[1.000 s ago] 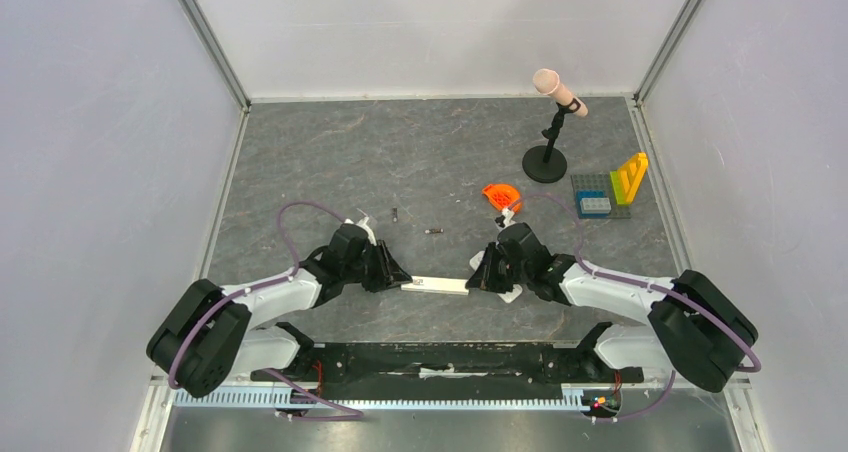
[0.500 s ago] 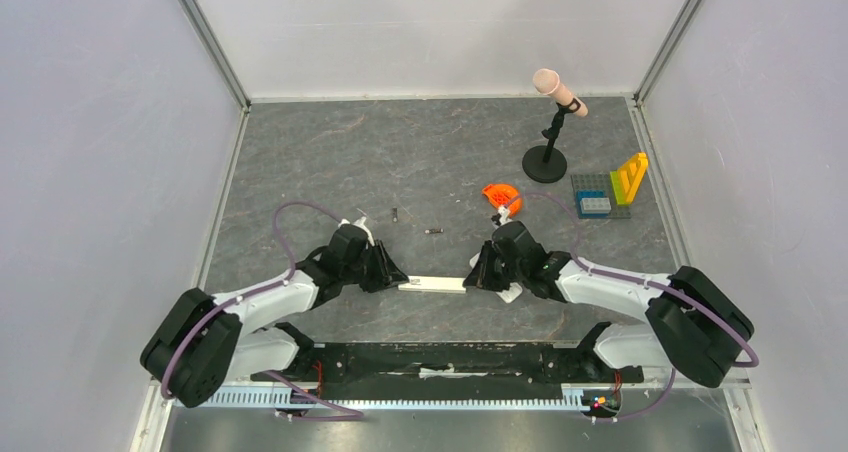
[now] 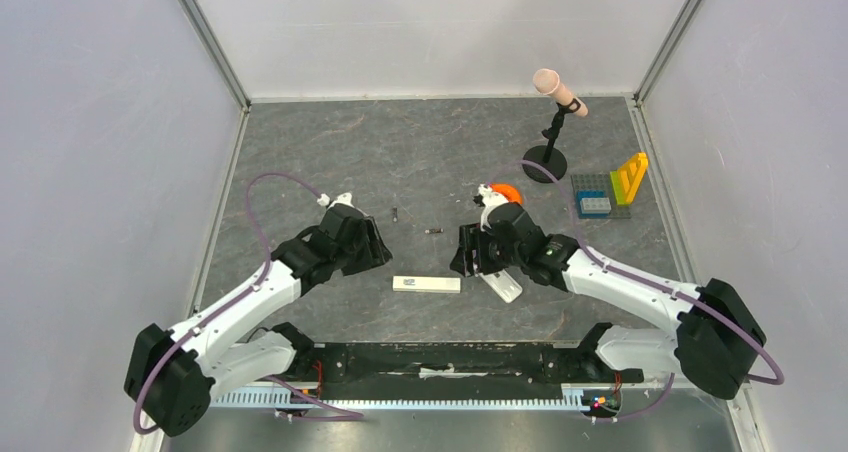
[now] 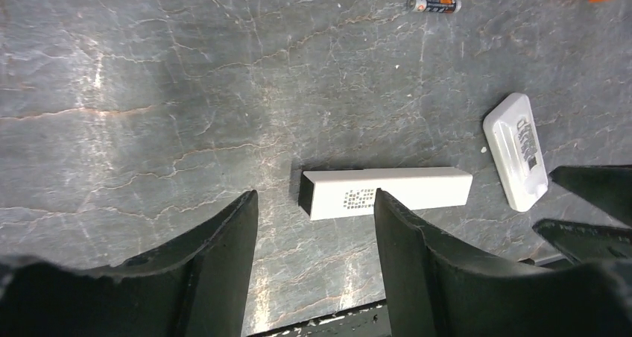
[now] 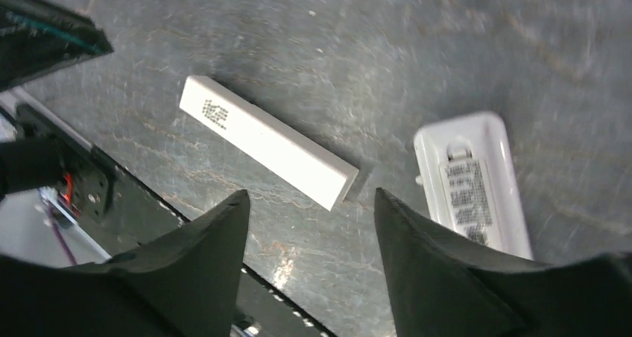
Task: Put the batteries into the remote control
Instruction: Load the battery cover into the remote control, then turn over the remote control at the center of the board.
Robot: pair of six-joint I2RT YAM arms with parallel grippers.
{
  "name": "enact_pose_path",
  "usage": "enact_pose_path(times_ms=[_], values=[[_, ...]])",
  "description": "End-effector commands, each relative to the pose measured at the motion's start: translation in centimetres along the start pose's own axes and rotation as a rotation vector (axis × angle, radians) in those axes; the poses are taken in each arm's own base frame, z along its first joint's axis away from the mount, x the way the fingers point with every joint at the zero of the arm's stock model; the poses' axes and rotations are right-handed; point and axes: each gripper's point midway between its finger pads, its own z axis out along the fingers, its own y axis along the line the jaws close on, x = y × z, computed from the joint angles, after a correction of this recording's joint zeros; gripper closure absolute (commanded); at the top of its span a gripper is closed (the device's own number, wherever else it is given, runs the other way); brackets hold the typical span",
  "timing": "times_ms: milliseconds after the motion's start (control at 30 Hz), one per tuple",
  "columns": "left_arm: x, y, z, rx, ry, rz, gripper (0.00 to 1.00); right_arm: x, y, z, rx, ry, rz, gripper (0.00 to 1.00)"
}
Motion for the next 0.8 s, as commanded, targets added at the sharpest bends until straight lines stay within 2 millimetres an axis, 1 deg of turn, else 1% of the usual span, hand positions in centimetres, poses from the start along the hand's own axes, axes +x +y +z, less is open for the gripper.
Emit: enact_pose_path(times_ms=[0, 100, 267, 367, 433, 500, 633, 700, 733, 767], values=[[-1.9, 0.5, -2.2, -0.044, -0.066, 0.053, 0.35, -2.2, 2.7, -0.5, -0.112, -0.037, -0.355, 0.31], [-3.0, 0.7, -3.9, -0.051, -0.123, 0.032, 0.35, -1.8, 3.5, 0.3, -0.149, -0.003, -0.565, 0.21], [-4.4, 1.2, -6.9, -0.061, -0.21, -0.002, 0.35, 0.4, 2.9, 2.9, -0.114, 0.122, -0.859, 0.17], [-4.6, 1.2, -8.2, -0.045, -0.23, -0.011, 0.35, 1.6, 2.8, 4.1, -0.115, 0.18, -0.957, 0.16], [-4.6, 1.2, -8.7, -0.037, -0.236, -0.015, 0.34, 2.3, 2.8, 4.7, -0.129, 0.215, -0.989, 0.16], [-4.5, 1.4, -9.0, -0.035, -0.237, -0.017, 0.34, 2.6, 2.6, 5.3, -0.12, 0.236, -1.008, 0.16], [-4.3, 1.6, -9.4, -0.034, -0.239, -0.018, 0.34, 3.1, 1.7, 6.3, -0.099, 0.276, -1.035, 0.21], [-4.3, 1.6, -9.5, -0.033, -0.24, -0.016, 0.34, 3.4, 1.5, 6.6, -0.098, 0.297, -1.041, 0.28], [-4.3, 1.6, -9.5, -0.033, -0.241, -0.014, 0.34, 3.6, 1.4, 6.7, -0.1, 0.308, -1.042, 0.34], [-4.3, 1.7, -9.5, -0.034, -0.24, -0.013, 0.33, 3.8, 1.3, 6.8, -0.101, 0.319, -1.042, 0.42]])
